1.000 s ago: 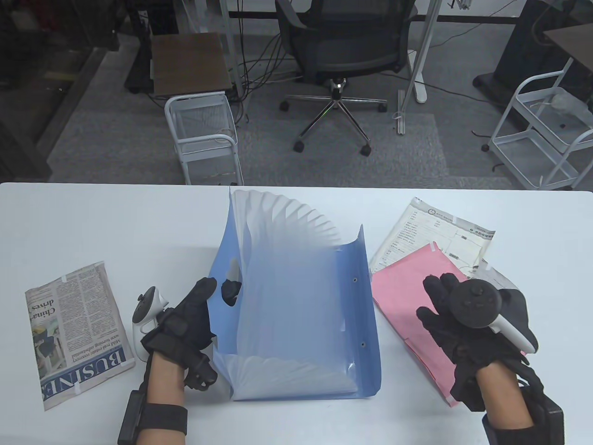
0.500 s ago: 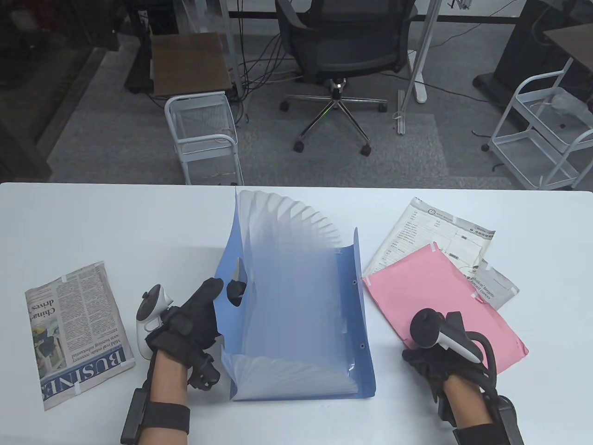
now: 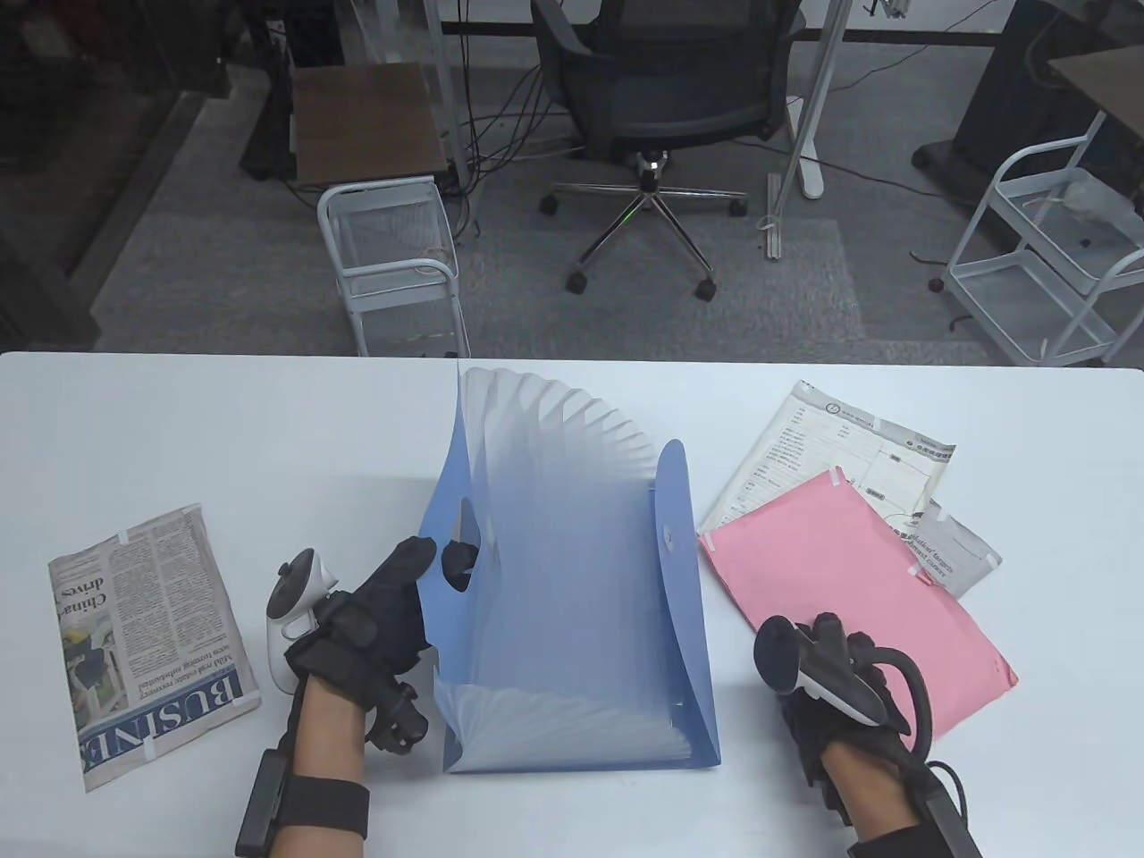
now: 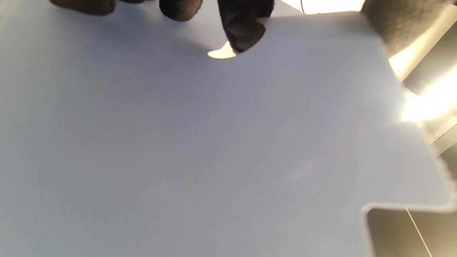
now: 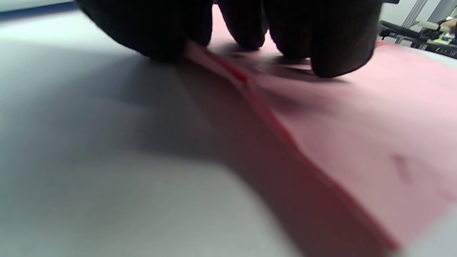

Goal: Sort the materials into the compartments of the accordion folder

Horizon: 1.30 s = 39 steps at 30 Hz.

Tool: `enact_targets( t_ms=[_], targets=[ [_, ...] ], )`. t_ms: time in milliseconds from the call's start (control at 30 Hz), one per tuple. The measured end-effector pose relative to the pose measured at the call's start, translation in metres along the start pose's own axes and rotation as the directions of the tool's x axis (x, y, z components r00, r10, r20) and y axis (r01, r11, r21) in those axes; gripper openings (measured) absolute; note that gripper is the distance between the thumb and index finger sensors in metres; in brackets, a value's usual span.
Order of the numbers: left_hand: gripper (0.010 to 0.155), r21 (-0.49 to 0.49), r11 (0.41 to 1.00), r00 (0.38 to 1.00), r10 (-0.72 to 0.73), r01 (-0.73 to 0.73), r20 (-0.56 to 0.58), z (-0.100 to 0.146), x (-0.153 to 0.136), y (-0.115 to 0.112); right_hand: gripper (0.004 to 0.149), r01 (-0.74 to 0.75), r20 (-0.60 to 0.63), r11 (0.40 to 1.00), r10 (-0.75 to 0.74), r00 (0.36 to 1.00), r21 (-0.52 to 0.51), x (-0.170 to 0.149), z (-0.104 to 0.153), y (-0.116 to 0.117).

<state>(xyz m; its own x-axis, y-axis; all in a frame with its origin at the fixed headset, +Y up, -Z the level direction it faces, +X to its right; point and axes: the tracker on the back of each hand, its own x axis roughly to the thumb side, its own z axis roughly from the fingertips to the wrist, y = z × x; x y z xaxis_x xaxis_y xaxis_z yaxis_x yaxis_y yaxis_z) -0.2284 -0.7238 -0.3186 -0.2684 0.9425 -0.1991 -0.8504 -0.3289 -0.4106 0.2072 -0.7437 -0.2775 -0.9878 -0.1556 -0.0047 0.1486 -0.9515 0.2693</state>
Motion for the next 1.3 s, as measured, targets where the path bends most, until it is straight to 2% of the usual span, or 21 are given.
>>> enact_targets(
  t_ms=[167,300,433,667,733,800,900,967,1167,1300],
  targets=[
    [0.075,0.003,1.000,1.000,0.003,-0.003,-0.001,0.000,0.000,-0.001,0.040,0.021,-0.013,1.000,-0.021,1.000,0.006,-0.002,0.001,-0.005],
    [0.075,0.004,1.000,1.000,0.009,-0.009,0.001,0.001,0.001,-0.001,0.043,0.080,-0.050,0.997,-0.081,0.995,-0.010,-0.013,0.008,-0.025],
    [0.075,0.004,1.000,1.000,0.008,-0.008,0.001,0.001,0.001,-0.002,0.044,0.144,-0.089,0.988,-0.149,0.985,-0.060,-0.031,0.019,-0.057],
    [0.075,0.009,1.000,1.000,0.005,-0.005,0.004,0.002,0.001,-0.002,0.045,0.129,-0.110,0.968,-0.155,0.982,-0.214,-0.058,0.045,-0.121],
    [0.075,0.008,1.000,1.000,0.006,-0.006,0.003,0.001,0.001,-0.002,0.052,0.139,-0.103,0.954,-0.171,0.980,-0.265,-0.064,0.052,-0.138],
    [0.075,0.007,1.000,1.000,0.005,-0.005,0.002,0.001,0.001,-0.002,0.061,0.163,-0.102,0.948,-0.198,0.975,-0.274,-0.070,0.058,-0.154],
    [0.075,0.007,1.000,1.000,0.003,-0.003,0.002,0.002,0.001,-0.002,0.053,0.233,-0.068,0.923,-0.265,0.962,-0.308,-0.077,0.064,-0.173],
    [0.075,0.009,1.000,1.000,0.004,-0.004,0.004,0.002,0.001,-0.003,0.050,0.322,-0.027,0.895,-0.347,0.938,-0.309,-0.082,0.068,-0.183],
    [0.075,0.009,1.000,1.000,0.004,-0.004,0.004,0.002,0.001,-0.003,0.047,0.586,0.102,0.754,-0.585,0.804,-0.296,-0.090,0.072,-0.204],
    [0.075,0.008,1.000,1.000,0.006,-0.006,0.004,0.002,0.001,-0.003,0.048,0.730,0.169,0.623,-0.717,0.676,-0.280,-0.094,0.072,-0.214]
  ],
)
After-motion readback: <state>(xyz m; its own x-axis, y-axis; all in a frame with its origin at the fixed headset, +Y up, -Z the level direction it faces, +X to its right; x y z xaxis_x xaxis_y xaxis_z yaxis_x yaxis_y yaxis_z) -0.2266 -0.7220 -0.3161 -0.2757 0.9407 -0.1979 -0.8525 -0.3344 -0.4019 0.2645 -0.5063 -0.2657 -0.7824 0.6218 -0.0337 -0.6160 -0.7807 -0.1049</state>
